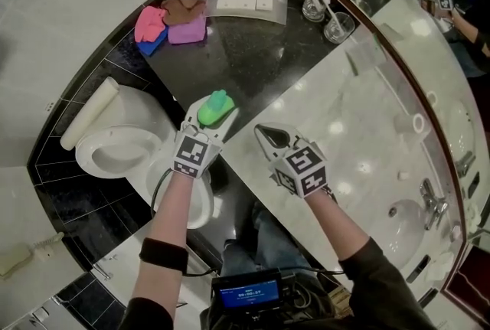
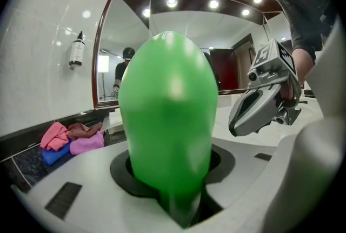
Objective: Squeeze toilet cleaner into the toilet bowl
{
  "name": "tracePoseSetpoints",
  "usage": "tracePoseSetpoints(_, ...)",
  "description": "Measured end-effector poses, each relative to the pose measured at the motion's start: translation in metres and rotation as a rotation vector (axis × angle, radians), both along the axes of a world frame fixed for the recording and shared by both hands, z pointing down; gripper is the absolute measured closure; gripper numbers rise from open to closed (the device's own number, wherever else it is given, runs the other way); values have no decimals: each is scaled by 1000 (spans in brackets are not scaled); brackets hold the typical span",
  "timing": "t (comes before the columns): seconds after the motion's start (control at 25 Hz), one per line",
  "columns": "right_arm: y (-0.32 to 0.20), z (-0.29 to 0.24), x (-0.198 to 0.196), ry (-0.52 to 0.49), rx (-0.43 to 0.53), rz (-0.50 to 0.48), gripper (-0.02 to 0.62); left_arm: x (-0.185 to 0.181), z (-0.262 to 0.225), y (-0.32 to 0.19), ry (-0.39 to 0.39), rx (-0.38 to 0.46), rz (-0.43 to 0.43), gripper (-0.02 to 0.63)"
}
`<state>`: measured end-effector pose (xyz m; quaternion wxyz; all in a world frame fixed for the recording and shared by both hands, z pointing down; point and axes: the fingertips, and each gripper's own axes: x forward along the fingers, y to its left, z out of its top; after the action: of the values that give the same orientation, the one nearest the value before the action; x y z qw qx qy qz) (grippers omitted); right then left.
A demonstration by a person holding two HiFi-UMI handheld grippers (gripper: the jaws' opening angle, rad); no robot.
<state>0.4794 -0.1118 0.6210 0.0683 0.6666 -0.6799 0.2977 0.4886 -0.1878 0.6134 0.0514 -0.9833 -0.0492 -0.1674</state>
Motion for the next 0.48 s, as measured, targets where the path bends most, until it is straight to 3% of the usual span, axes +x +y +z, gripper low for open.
tracePoseSetpoints(0.36,3,10,-5,-25,-13,-12,592,2,0,0,53,-20,-13,415)
tracePoseSetpoints(0.48,5,10,-6,-29,-12,-11,592,2,-4,3,48,-12,7,348)
